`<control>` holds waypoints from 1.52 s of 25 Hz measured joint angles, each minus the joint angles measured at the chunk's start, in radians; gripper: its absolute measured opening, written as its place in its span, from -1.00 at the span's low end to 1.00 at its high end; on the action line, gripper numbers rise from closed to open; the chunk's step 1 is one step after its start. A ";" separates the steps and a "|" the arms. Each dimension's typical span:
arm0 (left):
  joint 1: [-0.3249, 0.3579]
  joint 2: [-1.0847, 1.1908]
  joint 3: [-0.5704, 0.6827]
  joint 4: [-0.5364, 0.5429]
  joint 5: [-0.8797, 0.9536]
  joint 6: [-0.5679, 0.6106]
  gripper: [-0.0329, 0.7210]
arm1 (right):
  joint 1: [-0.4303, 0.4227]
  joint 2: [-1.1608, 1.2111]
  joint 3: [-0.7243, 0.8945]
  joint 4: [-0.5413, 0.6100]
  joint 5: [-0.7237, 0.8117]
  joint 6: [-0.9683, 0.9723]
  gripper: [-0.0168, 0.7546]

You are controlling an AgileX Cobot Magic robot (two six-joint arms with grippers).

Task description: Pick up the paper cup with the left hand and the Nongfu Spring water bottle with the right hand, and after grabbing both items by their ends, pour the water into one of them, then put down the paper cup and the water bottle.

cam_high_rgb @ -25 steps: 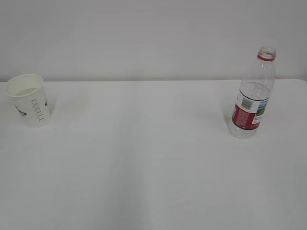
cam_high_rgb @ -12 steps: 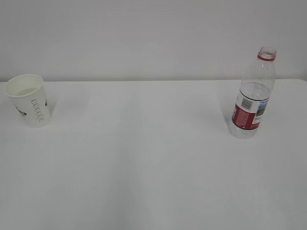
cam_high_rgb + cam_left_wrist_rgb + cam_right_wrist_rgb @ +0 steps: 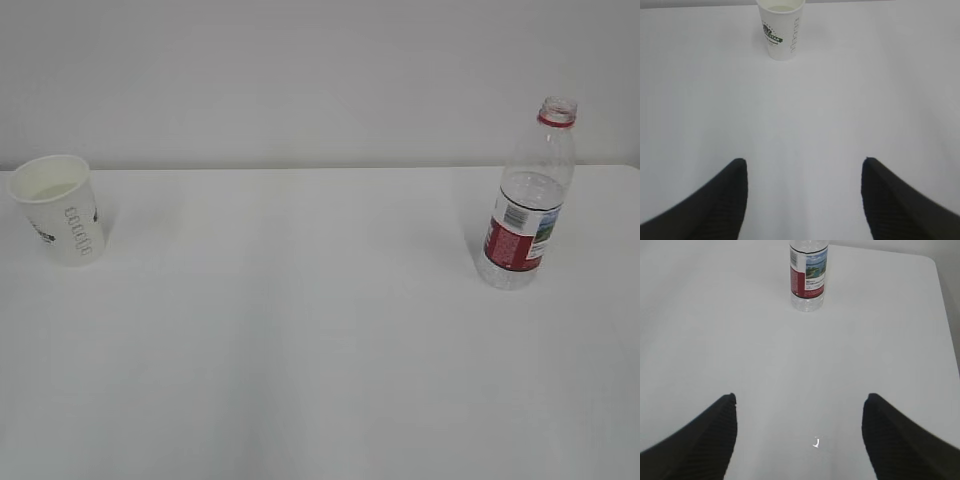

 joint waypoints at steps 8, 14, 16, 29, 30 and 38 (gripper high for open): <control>0.000 0.000 0.002 0.000 -0.012 0.000 0.46 | 0.000 0.000 0.000 0.000 -0.002 0.000 0.57; 0.000 0.000 0.002 -0.002 -0.014 0.000 0.46 | 0.000 0.000 0.000 0.000 -0.002 0.000 0.57; 0.000 0.000 0.002 -0.004 -0.014 0.000 0.46 | 0.000 0.000 0.000 0.000 -0.002 0.000 0.57; 0.000 0.000 0.002 0.038 -0.017 0.000 0.46 | 0.000 0.000 0.000 0.000 -0.002 0.002 0.57; 0.000 0.000 0.002 0.032 -0.017 0.000 0.46 | 0.000 0.000 0.000 0.000 -0.002 0.002 0.57; 0.000 0.000 0.002 0.032 -0.017 0.000 0.46 | 0.000 0.000 0.000 0.000 -0.004 0.002 0.56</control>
